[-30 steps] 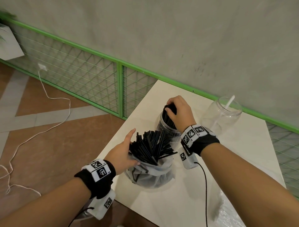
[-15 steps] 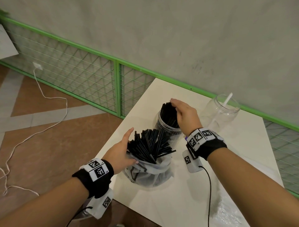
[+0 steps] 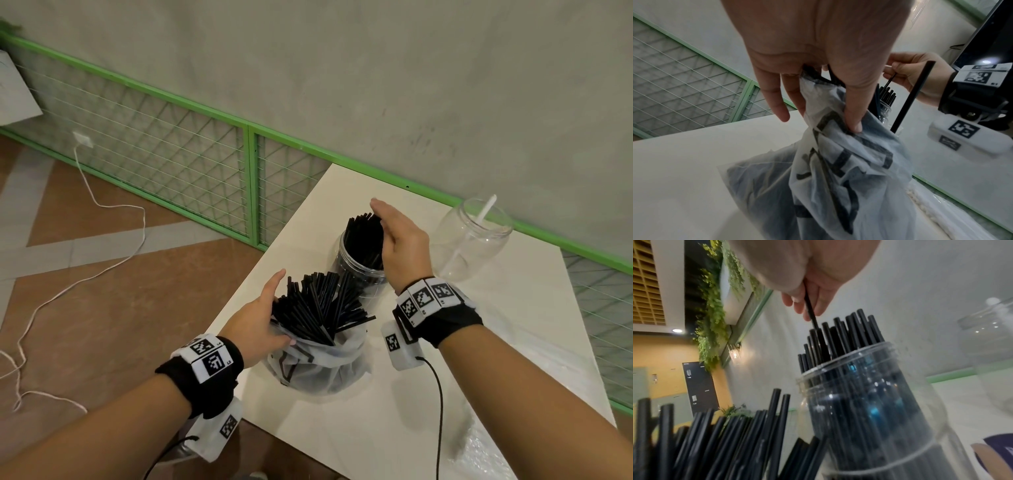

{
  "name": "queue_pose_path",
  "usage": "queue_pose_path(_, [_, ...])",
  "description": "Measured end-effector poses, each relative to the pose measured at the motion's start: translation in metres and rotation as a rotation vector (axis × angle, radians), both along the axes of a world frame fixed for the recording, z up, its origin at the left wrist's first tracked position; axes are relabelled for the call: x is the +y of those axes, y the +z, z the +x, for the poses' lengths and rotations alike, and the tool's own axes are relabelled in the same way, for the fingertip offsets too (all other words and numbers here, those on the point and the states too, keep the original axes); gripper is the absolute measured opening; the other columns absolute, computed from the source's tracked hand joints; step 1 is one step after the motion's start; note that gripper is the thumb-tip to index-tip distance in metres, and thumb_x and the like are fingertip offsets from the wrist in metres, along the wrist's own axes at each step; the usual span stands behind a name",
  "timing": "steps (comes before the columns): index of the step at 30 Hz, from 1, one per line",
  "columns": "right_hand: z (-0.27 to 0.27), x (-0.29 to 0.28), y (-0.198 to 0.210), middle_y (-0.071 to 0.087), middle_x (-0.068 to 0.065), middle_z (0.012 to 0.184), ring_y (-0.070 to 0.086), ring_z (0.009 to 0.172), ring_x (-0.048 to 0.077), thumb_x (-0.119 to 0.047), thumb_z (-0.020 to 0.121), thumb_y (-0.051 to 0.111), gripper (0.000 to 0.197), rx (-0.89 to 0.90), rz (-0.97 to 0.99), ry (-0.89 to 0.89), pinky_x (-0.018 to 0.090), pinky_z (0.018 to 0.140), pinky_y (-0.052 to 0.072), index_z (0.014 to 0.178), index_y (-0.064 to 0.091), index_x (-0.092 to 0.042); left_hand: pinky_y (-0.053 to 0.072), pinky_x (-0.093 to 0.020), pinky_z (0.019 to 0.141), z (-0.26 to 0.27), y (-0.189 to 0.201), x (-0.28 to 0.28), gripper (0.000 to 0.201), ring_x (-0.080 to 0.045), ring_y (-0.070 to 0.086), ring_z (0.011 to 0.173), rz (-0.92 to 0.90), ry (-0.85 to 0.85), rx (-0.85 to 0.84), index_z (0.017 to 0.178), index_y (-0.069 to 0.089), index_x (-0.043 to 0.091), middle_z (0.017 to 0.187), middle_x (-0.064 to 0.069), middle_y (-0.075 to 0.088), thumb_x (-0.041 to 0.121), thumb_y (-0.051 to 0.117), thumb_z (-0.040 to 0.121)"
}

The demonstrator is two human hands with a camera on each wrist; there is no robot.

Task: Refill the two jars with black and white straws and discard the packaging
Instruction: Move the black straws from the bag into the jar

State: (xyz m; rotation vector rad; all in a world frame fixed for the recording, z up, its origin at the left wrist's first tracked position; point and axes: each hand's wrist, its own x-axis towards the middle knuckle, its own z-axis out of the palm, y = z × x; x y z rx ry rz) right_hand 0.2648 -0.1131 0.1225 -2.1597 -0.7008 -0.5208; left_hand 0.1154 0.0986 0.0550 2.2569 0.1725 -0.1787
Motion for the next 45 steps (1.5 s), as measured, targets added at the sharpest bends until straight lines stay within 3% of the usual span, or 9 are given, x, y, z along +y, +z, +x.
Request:
queue_pose_path(3, [0.000,0.001,-0.001,0.056,0.010,0.135,0.050,0.121,0.013,0.006,0.094,0.042,0.044,0.104,-0.084,0.005,0.011,0.107,0.028,0.133,0.054,-0.009,0.055,-0.039,0.076,0.000,-0.003,0.001,0.117,-0.015,0.066,0.077,-0.004,0.003,-0.002,0.142,-0.005,0.049,0.089,0.003,0.068,0.021,0.080,0.067])
queue_pose_path(10, [-0.010,-0.010,-0.019,0.033,0.006,0.154,0.010,0.148,0.018,-0.044,0.097,0.024,0.058,0.211,-0.496,-0.065,0.042,0.120,-0.002,0.148,0.029,-0.017,0.054,-0.038,0.079,-0.002,-0.003,0.002,0.116,-0.014,0.066,0.080,0.002,0.000,-0.004,0.143,-0.005,0.048,0.093,0.005,0.067,0.021,0.079,0.068])
queue_pose_path(15, [-0.001,-0.014,-0.018,-0.003,-0.006,0.162,-0.009,0.148,0.020,-0.068,0.089,0.018,0.076,0.140,-0.658,-0.097,0.047,0.117,-0.004,0.152,0.008,-0.026,0.054,-0.037,0.079,-0.003,-0.001,0.001,0.115,-0.014,0.066,0.081,-0.007,-0.001,0.000,0.143,-0.004,0.046,0.094,0.006,0.067,0.019,0.079,0.069])
queue_pose_path(21, [0.020,0.002,-0.008,-0.001,-0.005,0.162,-0.003,0.148,0.029,-0.064,0.092,0.031,0.065,0.282,-0.872,-0.087,0.057,0.117,0.007,0.149,0.014,-0.039,0.054,-0.038,0.077,-0.002,0.000,0.000,0.114,-0.015,0.066,0.079,0.015,-0.002,0.001,0.143,-0.005,0.047,0.091,0.003,0.068,0.020,0.078,0.069])
queue_pose_path(25, [-0.005,-0.010,-0.005,0.024,0.005,0.156,0.021,0.142,0.029,-0.058,0.091,0.040,0.062,0.137,-0.496,-0.134,0.045,0.114,0.020,0.146,0.033,-0.028,0.054,-0.034,0.077,-0.003,0.001,0.000,0.114,-0.012,0.065,0.080,0.007,0.002,-0.001,0.144,-0.003,0.045,0.093,0.006,0.068,0.019,0.078,0.069])
queue_pose_path(28, [-0.050,-0.034,-0.029,0.055,-0.001,0.110,0.052,0.103,0.014,-0.043,0.089,0.049,0.037,0.198,-0.011,-0.156,0.031,0.093,0.044,0.112,0.061,-0.017,0.051,-0.028,0.072,-0.004,0.001,0.000,0.112,-0.011,0.064,0.080,0.001,0.003,-0.001,0.145,-0.002,0.043,0.095,0.007,0.067,0.018,0.077,0.070])
queue_pose_path(31, [-0.088,-0.050,-0.077,0.055,0.000,0.105,0.057,0.091,0.017,-0.028,0.089,0.063,0.016,0.558,0.010,-0.228,0.022,0.074,0.045,0.101,0.057,-0.020,0.048,-0.024,0.071,-0.005,0.001,0.001,0.110,-0.010,0.064,0.080,-0.017,-0.005,0.004,0.147,0.000,0.040,0.095,0.008,0.066,0.017,0.076,0.071])
queue_pose_path(35, [-0.093,-0.048,-0.115,0.053,-0.001,0.119,0.058,0.102,0.022,-0.034,0.086,0.068,0.048,0.923,0.031,-0.188,0.027,0.084,0.043,0.127,0.049,-0.018,0.048,-0.021,0.071,-0.005,0.003,-0.001,0.109,-0.006,0.063,0.078,-0.038,-0.018,0.003,0.147,0.000,0.040,0.093,0.009,0.066,0.016,0.075,0.072])
queue_pose_path(45, [-0.093,-0.026,-0.091,0.065,-0.004,0.091,0.059,0.087,0.012,-0.005,0.080,0.071,0.038,0.855,0.073,0.030,0.030,0.087,0.048,0.105,0.063,-0.032,0.046,-0.016,0.066,-0.007,0.006,-0.004,0.106,-0.011,0.067,0.078,-0.096,0.023,-0.012,0.146,0.000,0.044,0.111,-0.001,0.063,0.014,0.073,0.076])
